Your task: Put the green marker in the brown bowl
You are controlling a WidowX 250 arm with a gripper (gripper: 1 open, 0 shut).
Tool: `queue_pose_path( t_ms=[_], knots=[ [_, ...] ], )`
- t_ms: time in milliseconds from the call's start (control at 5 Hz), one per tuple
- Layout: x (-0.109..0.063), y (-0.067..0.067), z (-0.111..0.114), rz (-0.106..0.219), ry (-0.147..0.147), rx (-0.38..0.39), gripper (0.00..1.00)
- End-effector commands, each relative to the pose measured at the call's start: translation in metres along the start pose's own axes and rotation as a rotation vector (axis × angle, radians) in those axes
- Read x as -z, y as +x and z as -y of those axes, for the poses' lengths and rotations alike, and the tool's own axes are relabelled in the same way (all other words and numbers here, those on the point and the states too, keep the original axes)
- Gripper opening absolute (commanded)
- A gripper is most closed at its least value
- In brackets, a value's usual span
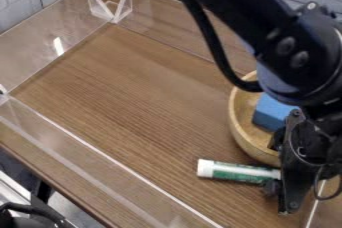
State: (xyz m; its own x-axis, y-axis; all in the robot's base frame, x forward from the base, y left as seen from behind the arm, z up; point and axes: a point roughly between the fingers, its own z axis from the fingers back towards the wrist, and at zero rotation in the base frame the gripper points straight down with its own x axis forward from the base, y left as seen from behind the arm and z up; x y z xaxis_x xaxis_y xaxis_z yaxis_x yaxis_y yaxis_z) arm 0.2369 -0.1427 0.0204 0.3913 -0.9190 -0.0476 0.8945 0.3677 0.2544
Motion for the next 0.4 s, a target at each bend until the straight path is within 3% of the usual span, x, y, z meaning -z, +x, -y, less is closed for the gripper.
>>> queue_pose_path(
  t_ms=[0,200],
  knots=[
    [-0.0002,0.0025,0.0011,0.000,0.001,0.004,1.00],
    [0.0003,0.0043,0.0018,-0.002,-0.001,0.013,1.00]
  ],
)
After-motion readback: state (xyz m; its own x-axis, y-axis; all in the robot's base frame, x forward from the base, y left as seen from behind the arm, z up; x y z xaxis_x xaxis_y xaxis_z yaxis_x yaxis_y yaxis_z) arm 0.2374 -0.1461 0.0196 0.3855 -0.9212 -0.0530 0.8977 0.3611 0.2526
